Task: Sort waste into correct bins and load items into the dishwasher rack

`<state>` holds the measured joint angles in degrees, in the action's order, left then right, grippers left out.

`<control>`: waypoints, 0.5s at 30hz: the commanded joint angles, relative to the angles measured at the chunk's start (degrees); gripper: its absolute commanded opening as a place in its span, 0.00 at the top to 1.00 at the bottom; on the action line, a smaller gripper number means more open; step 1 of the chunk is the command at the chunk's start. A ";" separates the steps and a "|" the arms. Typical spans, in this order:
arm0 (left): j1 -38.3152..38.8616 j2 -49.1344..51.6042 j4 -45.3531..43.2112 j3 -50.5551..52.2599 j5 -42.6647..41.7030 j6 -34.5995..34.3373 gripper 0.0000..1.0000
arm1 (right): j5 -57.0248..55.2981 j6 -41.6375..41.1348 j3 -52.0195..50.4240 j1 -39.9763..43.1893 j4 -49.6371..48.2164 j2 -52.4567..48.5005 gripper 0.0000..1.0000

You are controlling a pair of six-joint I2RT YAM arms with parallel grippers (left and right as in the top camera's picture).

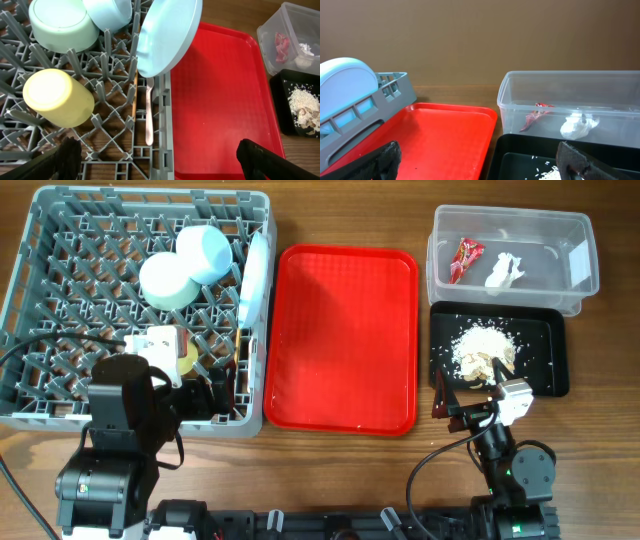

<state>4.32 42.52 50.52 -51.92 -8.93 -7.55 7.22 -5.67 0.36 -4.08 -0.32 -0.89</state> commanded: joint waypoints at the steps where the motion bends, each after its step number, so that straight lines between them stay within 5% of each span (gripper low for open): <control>1: -0.31 -0.09 -0.13 0.31 -0.85 1.14 0.00 | -0.83 1.01 -0.07 0.39 -0.09 0.72 0.01; 15: -0.31 -0.09 -0.13 0.31 -0.85 1.14 0.00 | -0.83 1.03 -0.07 2.10 -0.07 0.68 0.00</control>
<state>4.32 42.52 50.52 -51.92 -8.93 -7.55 7.20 -5.67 0.36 -2.39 -0.32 -0.89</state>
